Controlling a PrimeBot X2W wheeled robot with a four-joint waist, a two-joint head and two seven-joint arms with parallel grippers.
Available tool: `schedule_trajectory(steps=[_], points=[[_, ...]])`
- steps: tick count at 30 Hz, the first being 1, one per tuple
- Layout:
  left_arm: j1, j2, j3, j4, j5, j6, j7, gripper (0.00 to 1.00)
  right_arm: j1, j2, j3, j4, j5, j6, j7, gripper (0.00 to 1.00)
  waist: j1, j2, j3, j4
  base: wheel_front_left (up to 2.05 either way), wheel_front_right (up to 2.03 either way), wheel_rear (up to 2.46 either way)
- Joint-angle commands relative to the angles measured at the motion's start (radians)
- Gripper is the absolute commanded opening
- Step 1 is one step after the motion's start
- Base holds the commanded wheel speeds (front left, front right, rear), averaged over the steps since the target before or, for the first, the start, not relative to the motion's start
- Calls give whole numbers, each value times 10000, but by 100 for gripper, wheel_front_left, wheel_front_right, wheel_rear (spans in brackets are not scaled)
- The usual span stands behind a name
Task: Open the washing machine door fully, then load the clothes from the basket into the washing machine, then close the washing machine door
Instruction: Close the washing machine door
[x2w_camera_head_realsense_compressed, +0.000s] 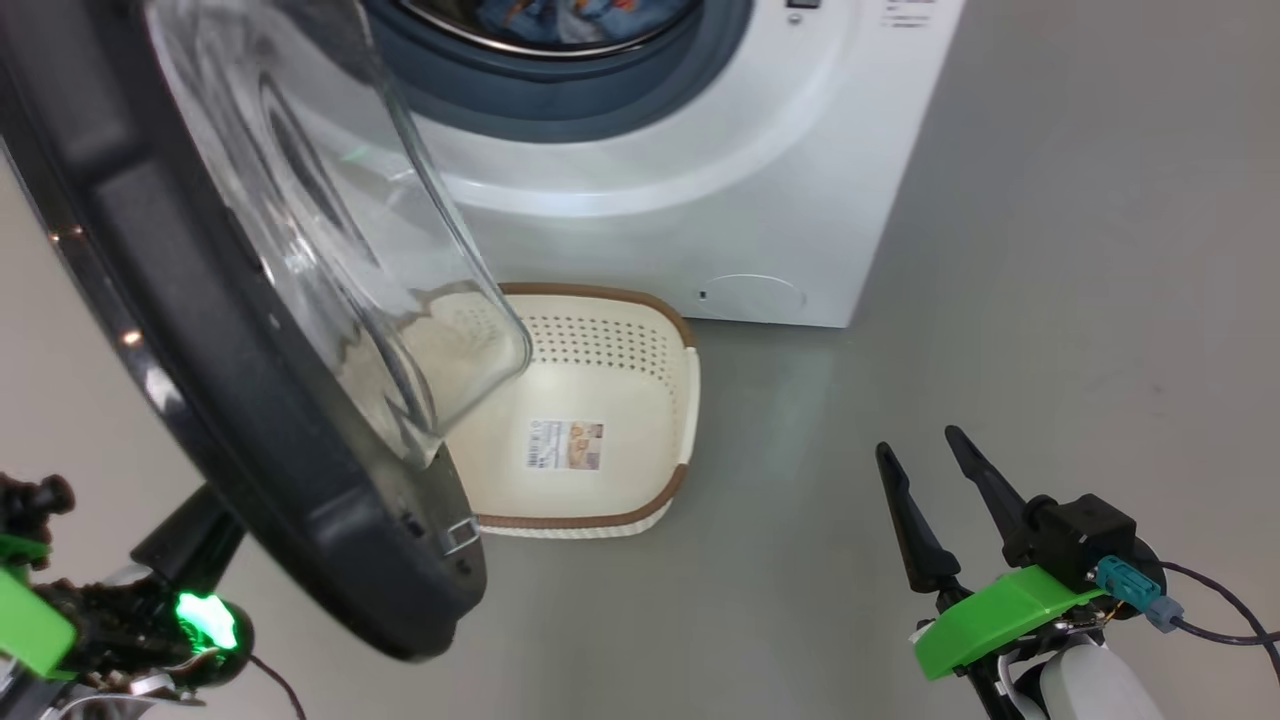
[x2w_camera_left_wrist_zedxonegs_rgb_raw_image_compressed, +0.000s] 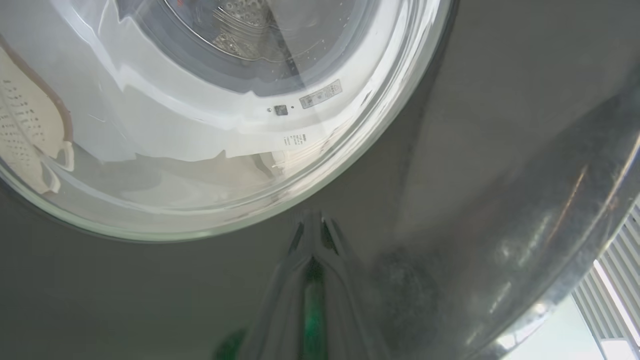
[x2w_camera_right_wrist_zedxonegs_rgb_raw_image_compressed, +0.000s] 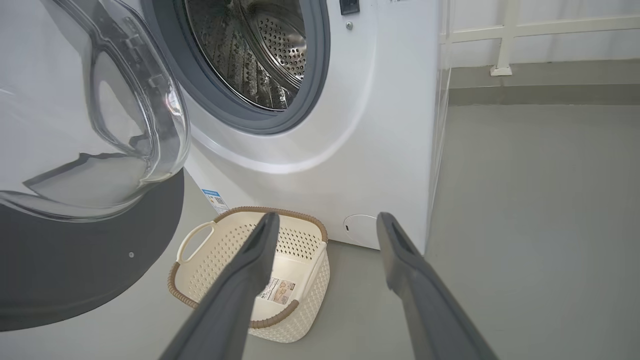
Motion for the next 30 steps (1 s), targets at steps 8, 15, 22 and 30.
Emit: schedule_trajectory(steps=[8, 15, 22, 30], points=[[-278, 50, -557, -165, -357, -462, -1059, 0, -296, 111, 211, -90, 260, 16, -201, 100, 0, 0, 94, -1396, 0, 0, 0], [-786, 40, -1558, 556, -315, -829, -2287, 0, -320, 112, 137, -62, 428, 16, -245, 100, 0, 0, 164, -2339, 0, 0, 0], [-1392, 39, -2009, 1019, -212, -965, -3390, 0, -314, 112, 189, -79, 634, 16, -258, 100, 0, 0, 167, -3140, 0, 0, 0], [-2200, 38, -2041, 1545, 182, -979, -4365, 0, -255, 112, 166, -192, 729, 16, -260, 100, 0, 0, 262, -3889, 0, 0, 0]])
